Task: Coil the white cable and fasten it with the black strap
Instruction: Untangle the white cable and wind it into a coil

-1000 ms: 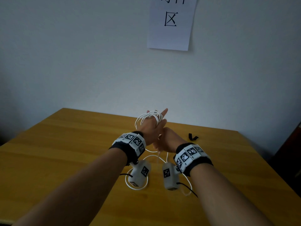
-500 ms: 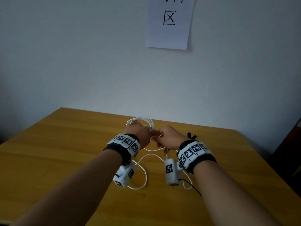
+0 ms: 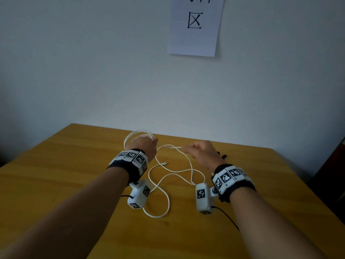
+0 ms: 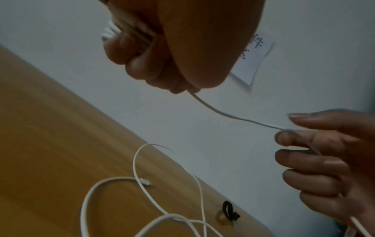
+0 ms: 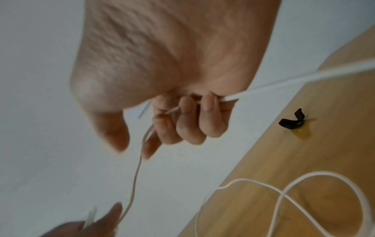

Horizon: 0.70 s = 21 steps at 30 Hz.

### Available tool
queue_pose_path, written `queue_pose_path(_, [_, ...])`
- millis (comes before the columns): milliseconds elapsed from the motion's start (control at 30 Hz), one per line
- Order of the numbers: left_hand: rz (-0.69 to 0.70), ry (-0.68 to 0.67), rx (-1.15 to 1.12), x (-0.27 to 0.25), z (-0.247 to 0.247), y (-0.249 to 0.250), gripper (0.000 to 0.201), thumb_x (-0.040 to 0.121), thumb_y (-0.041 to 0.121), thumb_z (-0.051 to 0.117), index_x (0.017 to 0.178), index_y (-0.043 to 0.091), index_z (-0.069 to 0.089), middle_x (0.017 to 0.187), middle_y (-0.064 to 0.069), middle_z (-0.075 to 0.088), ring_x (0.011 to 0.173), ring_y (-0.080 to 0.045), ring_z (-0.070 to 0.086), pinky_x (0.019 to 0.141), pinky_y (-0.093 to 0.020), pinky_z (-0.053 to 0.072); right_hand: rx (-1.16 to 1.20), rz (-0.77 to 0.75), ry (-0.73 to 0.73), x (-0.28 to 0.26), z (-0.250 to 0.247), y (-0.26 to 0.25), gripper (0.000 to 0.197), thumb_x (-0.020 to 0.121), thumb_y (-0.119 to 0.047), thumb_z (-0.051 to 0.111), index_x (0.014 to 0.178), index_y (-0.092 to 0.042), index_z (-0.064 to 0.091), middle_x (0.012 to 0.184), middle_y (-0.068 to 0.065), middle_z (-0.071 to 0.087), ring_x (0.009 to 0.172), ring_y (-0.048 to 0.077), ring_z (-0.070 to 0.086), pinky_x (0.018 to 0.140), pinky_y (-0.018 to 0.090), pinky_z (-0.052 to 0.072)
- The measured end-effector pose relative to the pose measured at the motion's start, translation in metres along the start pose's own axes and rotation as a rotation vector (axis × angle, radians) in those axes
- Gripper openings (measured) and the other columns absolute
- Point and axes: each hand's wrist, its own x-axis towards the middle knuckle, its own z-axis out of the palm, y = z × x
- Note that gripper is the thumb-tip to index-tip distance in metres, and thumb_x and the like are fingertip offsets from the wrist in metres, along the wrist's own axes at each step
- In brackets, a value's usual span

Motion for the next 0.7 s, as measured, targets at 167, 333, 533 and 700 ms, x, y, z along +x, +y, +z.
queue_pose_path(167, [-0.068,-0.427,-0.385,0.000,0.007,0.005,0.078,0.087,0.079,0.024,0.094,0.014,0.065,0.066,-0.005,0.056,0.052,-0.018,0.047,0.052,-0.027,0.038,-0.052,-0.099,0.185,0.013,-0.002,0.000,0.029,0.105,-0.023,0.050,0.084,-0.014,0.068,0.065,0.000,0.050,0.052,0.015,0.037,0.050,0.026,0.031])
queue_pose_path(333, [-0.015,-0.823,-1.155,-0.016,-0.006,0.017,0.062,0.089,0.075,0.036,0.054,0.024,0.027,0.048,0.007,0.023,0.040,-0.009,0.017,0.042,-0.021,0.012,-0.212,-0.100,0.310,0.020,-0.002,0.009,0.032,0.108,-0.035,0.045,0.101,-0.013,0.067,0.085,-0.011,0.063,0.057,0.006,0.050,0.056,0.025,0.039])
queue_pose_path(533, [0.156,-0.808,-1.673,-0.012,-0.020,0.038,0.050,0.098,0.047,0.043,0.056,0.022,0.033,0.047,0.008,0.026,0.039,-0.009,0.017,0.043,-0.022,0.015,-0.266,-0.080,0.146,0.017,0.008,0.017,0.031,0.106,-0.038,0.051,0.091,-0.021,0.073,0.078,-0.008,0.064,0.057,0.011,0.052,0.062,0.030,0.044])
queue_pose_path(700, [0.119,-0.585,-1.916,-0.015,-0.023,0.052,0.031,0.104,0.033,0.038,0.092,0.011,0.057,0.067,-0.003,0.064,0.055,-0.022,0.061,0.058,-0.035,0.055,-0.242,-0.120,-0.081,0.012,0.020,0.005,0.033,0.107,-0.029,0.047,0.078,-0.034,0.061,0.068,-0.003,0.064,0.057,0.008,0.055,0.063,0.028,0.041])
